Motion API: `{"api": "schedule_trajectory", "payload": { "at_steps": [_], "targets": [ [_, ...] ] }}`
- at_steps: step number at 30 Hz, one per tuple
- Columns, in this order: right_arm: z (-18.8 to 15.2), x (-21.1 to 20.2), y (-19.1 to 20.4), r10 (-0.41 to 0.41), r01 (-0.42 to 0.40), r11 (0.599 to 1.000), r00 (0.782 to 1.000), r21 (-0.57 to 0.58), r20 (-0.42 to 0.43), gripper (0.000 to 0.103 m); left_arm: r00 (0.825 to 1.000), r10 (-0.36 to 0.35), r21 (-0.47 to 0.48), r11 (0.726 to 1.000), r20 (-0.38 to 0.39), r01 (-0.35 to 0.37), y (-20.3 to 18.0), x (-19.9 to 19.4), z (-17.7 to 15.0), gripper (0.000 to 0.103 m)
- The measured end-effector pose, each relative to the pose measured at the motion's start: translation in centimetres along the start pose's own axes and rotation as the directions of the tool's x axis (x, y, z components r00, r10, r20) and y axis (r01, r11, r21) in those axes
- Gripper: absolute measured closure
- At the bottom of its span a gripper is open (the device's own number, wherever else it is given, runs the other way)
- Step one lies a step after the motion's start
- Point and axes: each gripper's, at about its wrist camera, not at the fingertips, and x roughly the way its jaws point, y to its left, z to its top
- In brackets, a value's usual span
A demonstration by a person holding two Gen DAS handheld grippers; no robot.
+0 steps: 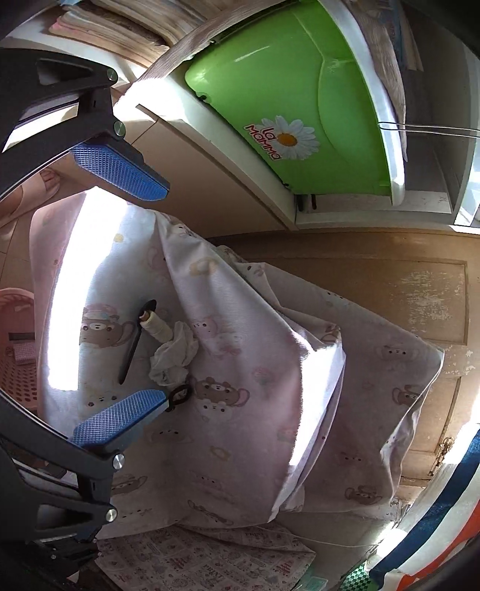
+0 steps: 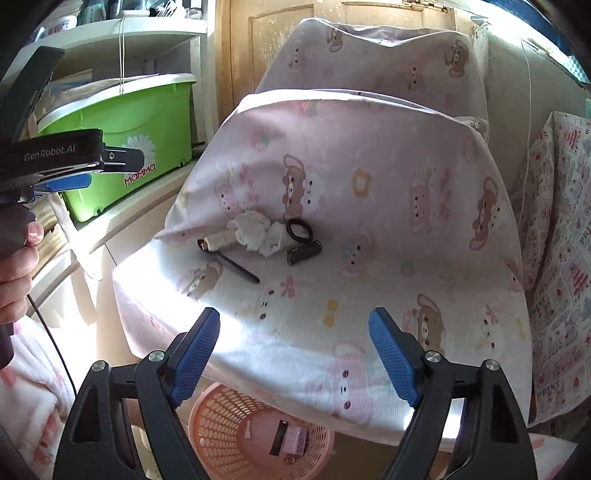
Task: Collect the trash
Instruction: 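Raise both tools back toward the remaining items on the table, then lower the left tool onto the white thread spool and grasp it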
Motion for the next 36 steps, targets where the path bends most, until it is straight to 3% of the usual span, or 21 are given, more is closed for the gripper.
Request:
{"api": "schedule_trajectory", "payload": {
  "at_steps": [2,6,12,15,24,29,36],
  "targets": [
    [1.2,0.5,-0.7,0.032,-0.032,0.999,0.999,0.006,-0.012,0.018,1.000,-0.018,0.018,1.000,-0.002,0.018,0.0,0.5,1.4,0.001],
    [3.0,2.4,-1.3,0.022,-0.023,0.999,0.999,-0.046,-0.029,0.018,0.997,-0.062,-0.001,0.998,-0.039,0.062,0.6,2.8,2.9,0.001],
    [4.2,5.7,-2.9,-0.017,0.017,1.000,1.000,-0.017,-0.011,0.018,0.989,-0.056,0.040,0.997,-0.137,0.062,0.9,7.9,1.4,0.002],
    [3.4,7.3,-3.9,-0.042,0.042,0.999,0.999,0.022,-0.020,0.018,0.973,-0.084,0.097,0.989,-0.215,0.107,0.3,10.1,0.4,0.018],
    [3.7,10.4,-6.1,0.001,0.014,0.990,0.994,0.144,-0.109,0.018,0.965,-0.094,0.170,0.976,-0.243,0.138,-2.1,13.4,-0.4,0.052],
    [4.2,9.8,-7.9,-0.005,0.025,0.976,0.996,0.216,-0.091,0.018,0.945,-0.095,0.143,0.979,-0.313,0.146,-2.8,15.3,-0.7,0.090],
    [4.6,9.9,-7.9,0.020,0.009,0.967,0.994,0.255,-0.112,0.018,0.933,-0.123,0.127,0.976,-0.339,0.175,-3.4,16.0,-1.3,0.090]
  ]
}}
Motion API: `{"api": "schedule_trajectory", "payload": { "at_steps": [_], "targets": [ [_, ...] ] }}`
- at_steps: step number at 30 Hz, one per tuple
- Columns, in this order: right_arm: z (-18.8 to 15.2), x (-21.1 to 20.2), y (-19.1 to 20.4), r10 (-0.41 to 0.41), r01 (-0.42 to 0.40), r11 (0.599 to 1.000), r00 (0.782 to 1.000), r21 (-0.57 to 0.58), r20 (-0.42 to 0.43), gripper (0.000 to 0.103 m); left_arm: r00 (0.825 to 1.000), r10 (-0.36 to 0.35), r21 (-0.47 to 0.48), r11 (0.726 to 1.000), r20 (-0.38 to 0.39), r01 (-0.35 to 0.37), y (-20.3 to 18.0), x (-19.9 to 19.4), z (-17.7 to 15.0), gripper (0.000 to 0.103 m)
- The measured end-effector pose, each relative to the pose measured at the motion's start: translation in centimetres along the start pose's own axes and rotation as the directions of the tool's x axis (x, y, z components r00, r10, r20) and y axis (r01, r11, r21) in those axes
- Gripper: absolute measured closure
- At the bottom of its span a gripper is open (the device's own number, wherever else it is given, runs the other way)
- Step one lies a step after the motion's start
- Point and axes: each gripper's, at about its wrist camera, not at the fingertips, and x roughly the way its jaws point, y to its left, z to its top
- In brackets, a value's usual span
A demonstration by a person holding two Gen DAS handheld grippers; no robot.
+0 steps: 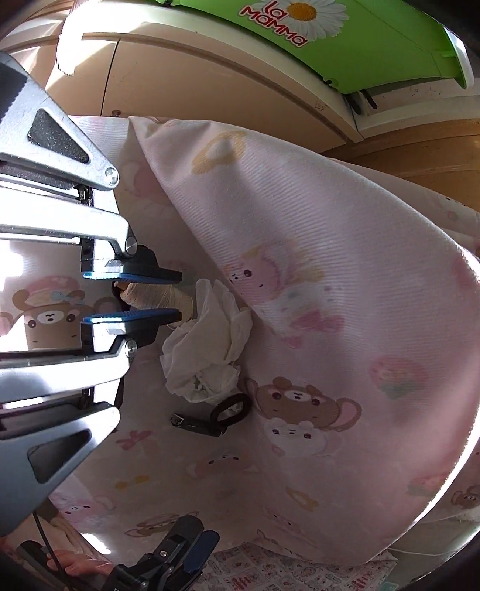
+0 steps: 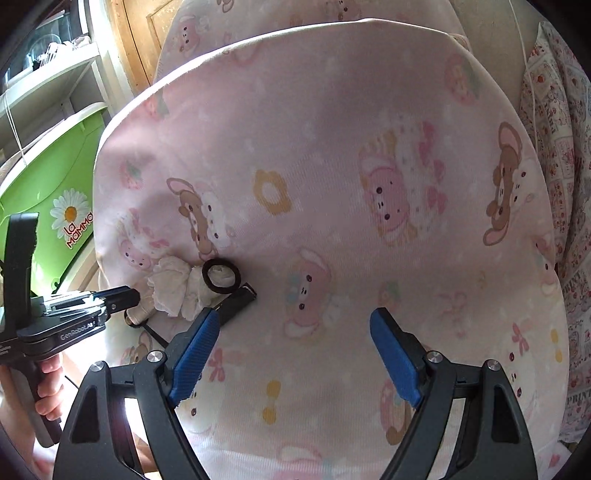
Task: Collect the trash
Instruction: 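Lower the left tool onto the white thread spool and grasp it, then lift the spool with the left tool while the right tool grasps the black cylinder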
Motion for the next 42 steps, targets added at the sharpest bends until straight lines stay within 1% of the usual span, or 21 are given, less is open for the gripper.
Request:
{"api": "schedule_trajectory", "payload": {
  "at_steps": [1,2,4,6,9,10,14,16,19,22,26,28,30,32,34,36,37,38,39,40,42],
  "targets": [
    [-0.1,-0.4,0.2,0.020,-0.020,1.000,1.000,-0.002,0.001,0.018,1.000,-0.018,-0.006,1.000,-0.005,0.018,0.2,0.2,-0.1,0.081],
    [-0.3,-0.8,0.5,0.040,-0.039,0.999,0.999,-0.009,0.009,0.018,1.000,-0.025,-0.008,1.000,-0.003,0.025,0.3,0.3,-0.1,0.064],
    [-0.6,-1.5,1.1,0.044,-0.042,0.998,0.998,-0.042,0.034,0.018,1.000,0.012,0.005,1.000,0.016,-0.012,0.2,0.3,-0.2,0.052],
    [-0.7,-1.6,1.9,0.022,-0.018,0.996,0.999,-0.083,0.047,0.018,0.999,0.041,0.022,0.999,0.014,-0.041,0.0,0.7,-0.2,0.053],
    [-0.5,-1.4,2.5,0.012,-0.006,0.993,0.999,-0.114,0.052,0.018,1.000,0.011,-0.016,1.000,-0.015,-0.011,0.5,1.5,-0.1,0.053],
    [-0.5,-1.4,2.6,0.008,-0.001,0.993,0.998,-0.119,0.055,0.018,1.000,0.000,-0.027,1.000,-0.020,-0.001,0.6,1.7,-0.1,0.055],
    [-0.7,-1.4,2.7,-0.012,0.020,0.990,0.998,-0.136,0.060,0.018,0.999,-0.036,-0.044,0.998,-0.036,0.034,1.1,2.3,0.2,0.072],
    [-0.7,-1.6,2.3,0.007,0.000,0.993,0.999,-0.116,0.053,0.018,0.998,-0.045,-0.042,0.998,-0.040,0.043,1.0,2.4,0.3,0.076],
    [-0.5,-1.6,1.9,0.010,-0.005,0.996,0.999,-0.095,0.054,0.018,0.999,-0.023,-0.021,1.000,-0.035,0.022,0.5,2.2,0.1,0.080],
    [-0.5,-1.2,1.8,-0.009,0.014,0.996,0.999,-0.089,0.050,0.018,1.000,0.007,-0.041,0.999,-0.002,-0.007,0.3,1.3,0.0,0.080],
    [-0.7,-0.6,2.0,-0.025,0.029,0.995,0.999,-0.095,0.045,0.018,0.999,-0.035,-0.071,0.997,0.038,0.038,0.3,-0.7,0.1,0.080],
    [-0.8,-0.5,2.2,-0.037,0.042,0.994,0.998,-0.105,0.053,0.018,0.999,-0.041,-0.077,0.996,0.031,0.043,0.0,-1.6,0.0,0.080],
    [-1.0,-0.3,2.5,-0.042,0.049,0.992,0.997,-0.114,0.061,0.018,1.000,-0.007,-0.073,0.997,0.025,0.009,0.0,-2.0,-0.3,0.080],
    [-1.2,0.0,2.7,-0.038,0.045,0.992,0.997,-0.115,0.061,0.018,0.999,0.047,-0.050,0.998,0.025,-0.045,-0.4,-2.4,-0.6,0.080],
    [-1.4,0.5,3.1,-0.027,0.033,0.993,0.998,-0.111,0.054,0.018,0.994,0.096,-0.027,0.995,0.051,-0.094,-0.6,-2.8,-1.0,0.080],
    [-1.3,1.2,3.6,-0.008,0.014,0.994,0.999,-0.110,0.051,0.018,0.986,0.143,-0.030,0.989,0.084,-0.141,-0.8,-3.3,-1.0,0.080],
    [-1.0,1.7,4.0,-0.005,0.009,0.994,0.999,-0.113,0.041,0.018,0.973,0.197,-0.039,0.980,0.122,-0.194,-0.9,-3.7,-1.0,0.080],
    [-0.6,2.3,4.5,0.005,-0.003,0.993,1.000,-0.116,0.021,0.018,0.954,0.255,-0.045,0.967,0.158,-0.251,-0.9,-4.1,-1.1,0.080],
    [0.0,2.9,4.8,0.026,-0.026,0.994,1.000,-0.110,-0.009,0.018,0.940,0.290,-0.050,0.957,0.179,-0.286,-0.9,-4.4,-1.0,0.080],
    [0.4,3.3,5.1,0.039,-0.042,0.994,0.999,-0.101,-0.030,0.018,0.933,0.303,-0.058,0.953,0.192,-0.298,-0.9,-4.5,-0.9,0.080],
    [0.9,3.8,5.6,0.000,-0.003,0.994,1.000,-0.113,-0.032,0.018,0.929,0.309,-0.077,0.951,0.205,-0.300,-0.6,-5.0,-0.8,0.080]
  ]
}}
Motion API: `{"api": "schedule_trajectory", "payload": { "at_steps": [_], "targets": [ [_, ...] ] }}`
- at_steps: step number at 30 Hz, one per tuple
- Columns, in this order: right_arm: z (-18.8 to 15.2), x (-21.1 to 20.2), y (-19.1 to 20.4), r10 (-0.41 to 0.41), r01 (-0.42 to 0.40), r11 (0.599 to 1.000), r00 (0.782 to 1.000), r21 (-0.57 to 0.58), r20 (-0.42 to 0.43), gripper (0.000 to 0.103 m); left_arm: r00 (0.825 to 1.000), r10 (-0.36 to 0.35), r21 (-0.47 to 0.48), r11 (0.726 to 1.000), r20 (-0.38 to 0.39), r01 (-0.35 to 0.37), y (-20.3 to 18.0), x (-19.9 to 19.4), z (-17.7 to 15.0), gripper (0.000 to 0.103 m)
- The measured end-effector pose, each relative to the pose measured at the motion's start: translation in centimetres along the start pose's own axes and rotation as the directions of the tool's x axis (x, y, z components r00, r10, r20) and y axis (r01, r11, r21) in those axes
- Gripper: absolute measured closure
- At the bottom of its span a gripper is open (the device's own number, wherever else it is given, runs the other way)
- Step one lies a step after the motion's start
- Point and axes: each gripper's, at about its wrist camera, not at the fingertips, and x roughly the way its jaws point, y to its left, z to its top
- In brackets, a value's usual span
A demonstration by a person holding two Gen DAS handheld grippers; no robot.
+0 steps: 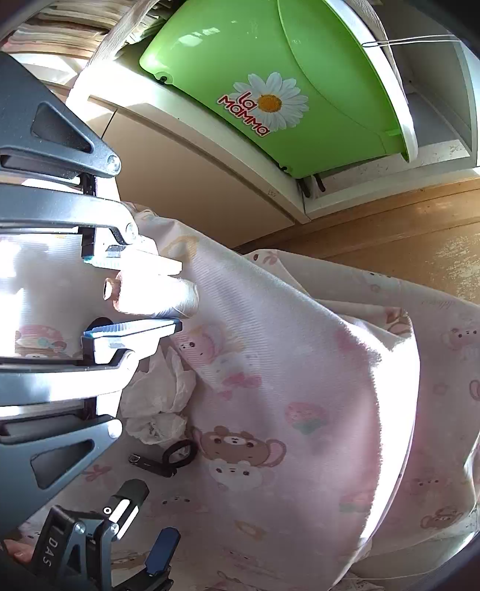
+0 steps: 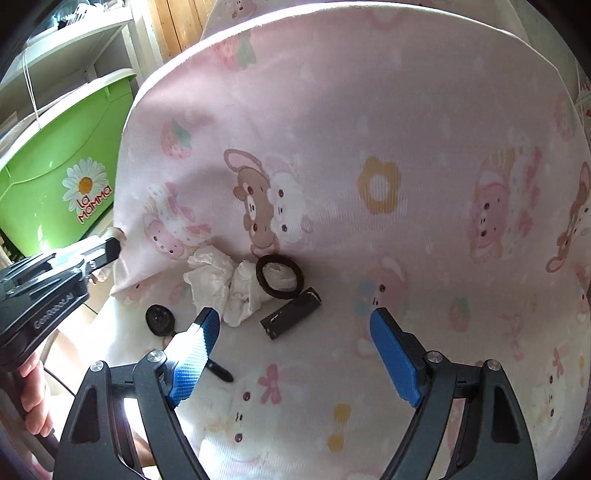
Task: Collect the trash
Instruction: 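Lift the spool with the left tool while the right tool grasps the black cylinder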
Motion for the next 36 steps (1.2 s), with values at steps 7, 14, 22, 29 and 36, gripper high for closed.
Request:
{"api": "schedule_trajectory", "payload": {
  "at_steps": [7,14,22,29,36],
  "targets": [
    [0.0,3.2,0.7,-0.023,0.022,1.000,0.999,-0.012,-0.043,0.018,0.998,-0.050,-0.080,0.996,-0.031,0.048,1.6,0.2,0.7,0.080],
    [0.5,5.6,1.3,-0.022,0.018,0.999,0.996,-0.042,-0.089,0.018,0.997,-0.040,-0.127,0.991,-0.062,0.032,2.6,1.6,0.7,0.080],
    [0.0,5.6,2.0,-0.073,0.064,0.990,0.995,-0.129,-0.070,0.050,0.998,-0.023,-0.133,0.991,-0.061,0.014,3.0,1.7,0.5,0.080],
    [-0.8,3.5,0.0,0.001,-0.007,0.995,0.998,-0.102,-0.067,0.094,0.998,0.007,-0.124,0.992,-0.059,-0.014,2.8,1.8,0.7,0.080],
    [-2.1,1.0,-2.7,0.018,-0.023,0.996,0.998,-0.087,-0.063,0.098,0.999,0.003,-0.137,0.990,-0.047,-0.009,3.1,1.3,0.8,0.080]
  ]
}}
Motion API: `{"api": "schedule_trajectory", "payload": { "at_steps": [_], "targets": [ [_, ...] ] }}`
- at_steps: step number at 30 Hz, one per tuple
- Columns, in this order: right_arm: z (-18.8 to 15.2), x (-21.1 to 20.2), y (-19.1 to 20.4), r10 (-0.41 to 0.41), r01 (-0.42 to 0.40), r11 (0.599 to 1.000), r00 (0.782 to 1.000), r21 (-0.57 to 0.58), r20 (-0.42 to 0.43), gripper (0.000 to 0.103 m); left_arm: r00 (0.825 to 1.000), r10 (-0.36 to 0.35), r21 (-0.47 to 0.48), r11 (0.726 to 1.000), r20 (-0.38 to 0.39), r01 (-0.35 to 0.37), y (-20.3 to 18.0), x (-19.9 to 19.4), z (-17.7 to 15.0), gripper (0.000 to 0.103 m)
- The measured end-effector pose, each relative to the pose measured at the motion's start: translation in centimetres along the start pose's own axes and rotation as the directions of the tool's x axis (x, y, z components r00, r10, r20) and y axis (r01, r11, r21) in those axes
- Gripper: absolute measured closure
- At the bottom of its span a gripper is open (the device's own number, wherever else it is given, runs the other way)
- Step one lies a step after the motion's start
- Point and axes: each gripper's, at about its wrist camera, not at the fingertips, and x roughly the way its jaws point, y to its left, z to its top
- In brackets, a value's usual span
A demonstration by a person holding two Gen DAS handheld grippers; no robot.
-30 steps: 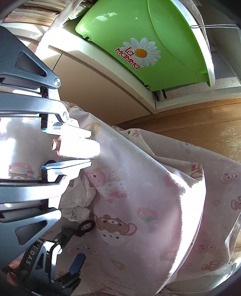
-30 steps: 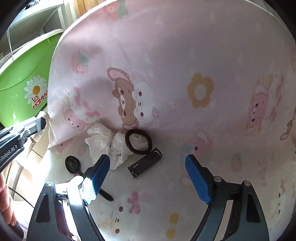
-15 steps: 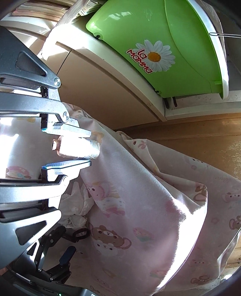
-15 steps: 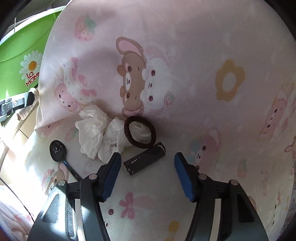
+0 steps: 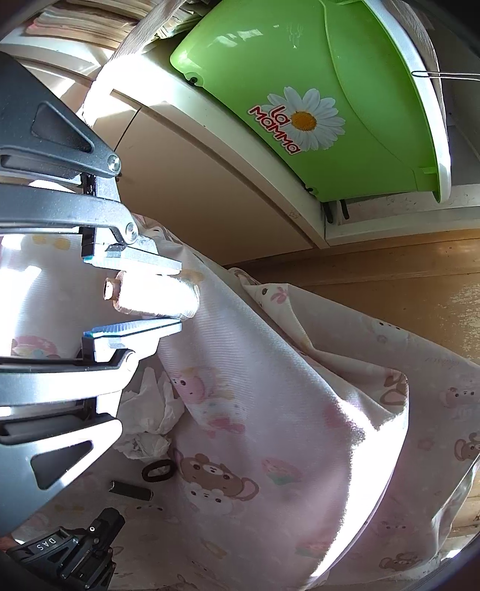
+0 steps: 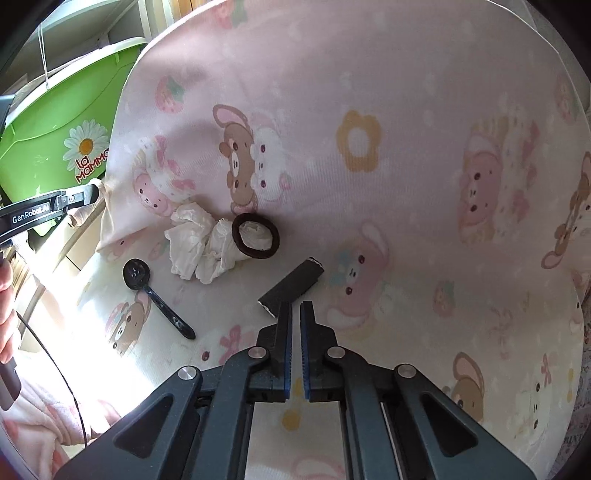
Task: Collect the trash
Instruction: 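Lift the spool with the left tool while the right tool grasps the black cylinder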
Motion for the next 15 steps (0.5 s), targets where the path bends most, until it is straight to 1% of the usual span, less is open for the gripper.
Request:
{"api": "schedule_trajectory", "payload": {
  "at_steps": [4,5,6,7,8,9,10,13,15],
  "targets": [
    [-0.6,-1.3,-2.0,0.034,-0.034,0.999,0.999,0.030,0.014,0.097,1.000,-0.005,0.005,1.000,0.002,0.005,0.0,-0.2,-0.1,0.080],
    [-0.8,-1.6,-2.5,0.033,-0.034,0.998,0.999,0.044,0.015,0.095,1.000,-0.006,0.005,1.000,0.001,0.006,0.0,-0.2,-0.2,0.080],
    [-0.4,-1.0,-2.1,0.035,-0.036,0.998,0.999,0.058,0.011,0.091,1.000,-0.006,0.005,1.000,0.000,0.006,0.1,-0.2,-0.2,0.080],
    [-0.2,-0.7,-1.9,0.042,-0.043,0.997,0.999,0.068,0.008,0.075,1.000,-0.006,0.005,1.000,-0.003,0.006,0.1,-0.2,-0.2,0.080],
    [-0.1,-0.5,-1.8,0.047,-0.048,0.996,0.999,0.076,0.011,0.054,1.000,-0.008,0.004,1.000,-0.006,0.008,0.1,-0.1,-0.2,0.080],
    [0.1,-0.2,-1.4,0.042,-0.044,0.996,0.999,0.081,0.024,0.048,1.000,-0.010,0.003,1.000,-0.010,0.010,0.1,0.0,-0.2,0.080],
    [0.1,-0.1,-1.0,0.034,-0.037,0.996,0.999,0.079,0.041,0.046,1.000,-0.013,0.002,1.000,-0.013,0.013,0.1,0.0,-0.2,0.080],
    [0.6,1.1,0.5,0.001,-0.002,0.999,0.999,0.033,0.033,0.046,1.000,-0.018,0.003,1.000,-0.013,0.018,0.1,0.0,-0.1,0.080],
    [0.9,2.1,1.5,-0.075,0.075,0.997,0.997,0.006,0.034,0.046,1.000,-0.018,0.007,1.000,-0.010,0.018,0.0,0.0,0.0,0.080]
  ]
}}
